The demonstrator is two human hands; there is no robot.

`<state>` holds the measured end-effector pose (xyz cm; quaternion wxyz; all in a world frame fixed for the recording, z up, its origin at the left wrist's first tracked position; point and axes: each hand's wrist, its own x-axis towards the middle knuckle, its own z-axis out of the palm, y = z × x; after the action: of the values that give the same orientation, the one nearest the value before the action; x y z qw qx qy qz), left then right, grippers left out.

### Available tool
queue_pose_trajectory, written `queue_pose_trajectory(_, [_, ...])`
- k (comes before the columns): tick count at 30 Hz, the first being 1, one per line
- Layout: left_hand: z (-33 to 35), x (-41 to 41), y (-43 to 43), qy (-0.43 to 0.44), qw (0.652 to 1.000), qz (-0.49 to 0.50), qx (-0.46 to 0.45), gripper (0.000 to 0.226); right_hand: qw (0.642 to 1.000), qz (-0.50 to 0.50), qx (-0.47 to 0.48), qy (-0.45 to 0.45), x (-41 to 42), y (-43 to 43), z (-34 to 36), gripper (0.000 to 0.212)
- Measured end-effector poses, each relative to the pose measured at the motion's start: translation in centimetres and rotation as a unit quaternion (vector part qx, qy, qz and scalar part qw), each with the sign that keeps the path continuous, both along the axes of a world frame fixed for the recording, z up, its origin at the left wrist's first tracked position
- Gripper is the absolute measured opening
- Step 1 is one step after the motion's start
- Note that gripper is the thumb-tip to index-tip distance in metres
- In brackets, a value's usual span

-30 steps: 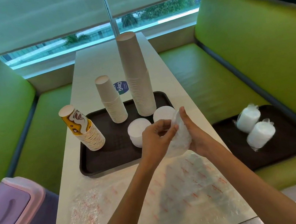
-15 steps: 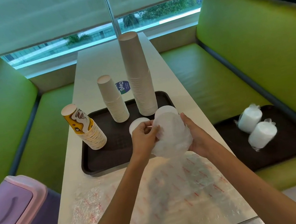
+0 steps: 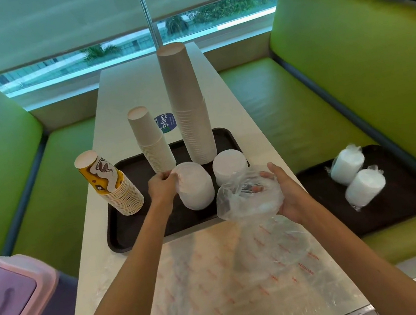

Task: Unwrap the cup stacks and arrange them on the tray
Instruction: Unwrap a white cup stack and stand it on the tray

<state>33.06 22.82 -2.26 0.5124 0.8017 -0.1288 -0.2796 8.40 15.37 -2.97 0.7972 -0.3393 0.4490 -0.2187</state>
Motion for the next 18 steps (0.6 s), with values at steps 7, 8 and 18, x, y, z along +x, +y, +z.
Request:
queue_pose_trajectory(7, [-1.9,0.4,-0.9,-0.053,0.997,-0.026,0.040,0.026,0.999,-0.037,0.012,0.001,-0.4,-0.5,0.0,0.035])
queue_pose_trajectory(8, [-2.0,0.4,-1.0,-0.065,0.996,-0.031,0.048,0.027,0.999,-0.039,0.013,0.003,-0.5,-0.5,0.0,0.035])
queue_pose_trajectory(18, [-2.1,0.7,-1.6,-0.190,0.966,-0.118,0.132,0.041,0.998,-0.048,0.035,0.026,-0.2,-0.7,0.6,0.035])
